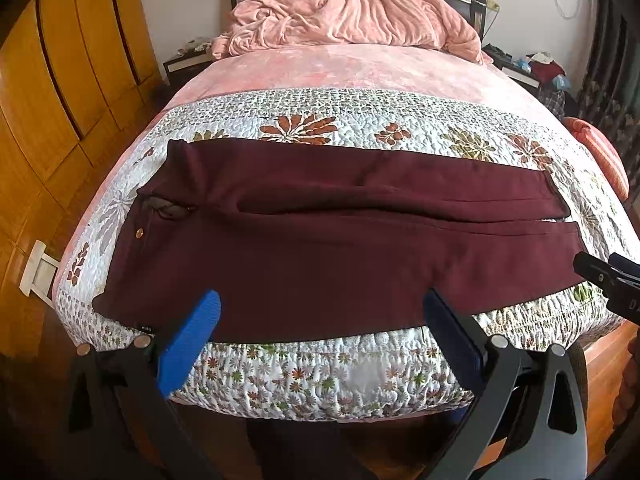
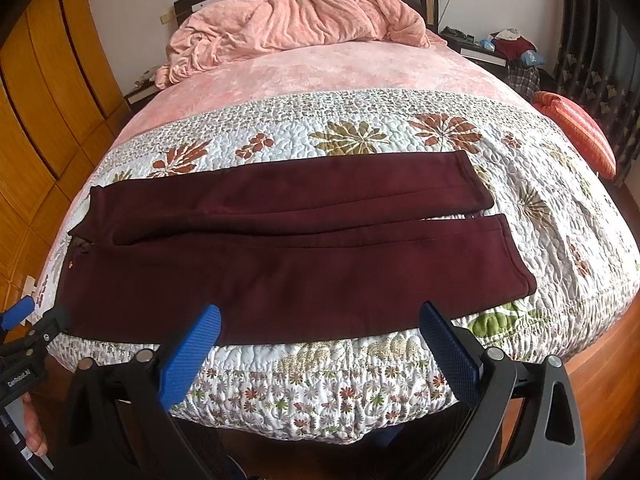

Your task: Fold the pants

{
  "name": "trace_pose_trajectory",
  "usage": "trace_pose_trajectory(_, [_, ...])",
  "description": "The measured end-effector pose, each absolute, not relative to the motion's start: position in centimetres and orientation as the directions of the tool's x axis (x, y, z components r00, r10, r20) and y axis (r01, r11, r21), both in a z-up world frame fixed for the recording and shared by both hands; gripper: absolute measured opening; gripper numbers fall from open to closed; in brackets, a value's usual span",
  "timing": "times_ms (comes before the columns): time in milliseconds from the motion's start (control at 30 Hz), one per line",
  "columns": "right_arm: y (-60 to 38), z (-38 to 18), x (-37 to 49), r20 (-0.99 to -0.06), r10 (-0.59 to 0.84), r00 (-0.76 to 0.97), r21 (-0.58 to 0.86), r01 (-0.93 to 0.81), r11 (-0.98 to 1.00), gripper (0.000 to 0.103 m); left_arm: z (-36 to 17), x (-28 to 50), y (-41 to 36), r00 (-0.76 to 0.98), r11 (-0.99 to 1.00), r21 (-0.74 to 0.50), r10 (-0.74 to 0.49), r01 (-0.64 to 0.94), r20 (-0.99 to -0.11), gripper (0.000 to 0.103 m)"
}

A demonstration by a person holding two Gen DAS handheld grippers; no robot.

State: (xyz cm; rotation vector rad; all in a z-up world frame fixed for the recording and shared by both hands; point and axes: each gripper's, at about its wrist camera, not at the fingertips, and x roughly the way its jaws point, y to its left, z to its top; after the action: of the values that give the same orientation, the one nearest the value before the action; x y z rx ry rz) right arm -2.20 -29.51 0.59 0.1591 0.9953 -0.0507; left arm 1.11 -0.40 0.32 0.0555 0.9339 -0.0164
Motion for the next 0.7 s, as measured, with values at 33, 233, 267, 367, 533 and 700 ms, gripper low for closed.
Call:
trace_pose_trajectory(33, [-29.52,0.57,-2.21,-0.839,0.030,0.543,0.109,0.115,0.987,0.099,0.37,1.13,-0.41,0.595,0.998,0.043,0.011,0.039,-0.804,0.100])
trace_pose_trajectory(233, [-29.47,0.46,-2.25,-0.840,0.030,0.541,0.110,0.116,0.987,0.099,0.40,1.09,-0.49,0.596,0.998,0.045,0.013,0.040,-0.803,0.100])
trace_pose_trajectory(267, [-29.44,0.45,-2.28,-0.840,0.030,0.541,0.111,0.117,0.987,0.099,0.39,1.10,-0.53,0.596,0.998,0.046,0.013,0.041,-0.803,0.100])
trace_pose_trajectory(367, [-29.46,0.49,-2.22,-0.841,0.030,0.541,0.110,0.117,0.987,0.099,0.31,1.19,-0.57,0.594,0.998,0.047,0.014,0.040,-0.804,0.100])
trace_pose_trajectory(533, [-29.59,0.38,-2.18,-0.841,0.029,0.540,0.110,0.118,0.987,0.099,0.23,1.38,-0.42,0.592,0.998,0.045,0.013,0.040,-0.806,0.100])
trace_pose_trajectory(700, [-29.75,0.37,-2.07,-0.840,0.024,0.541,0.105,0.120,0.987,0.099,0.15,1.43,-0.41,0.590,0.998,0.046,0.014,0.039,-0.807,0.100])
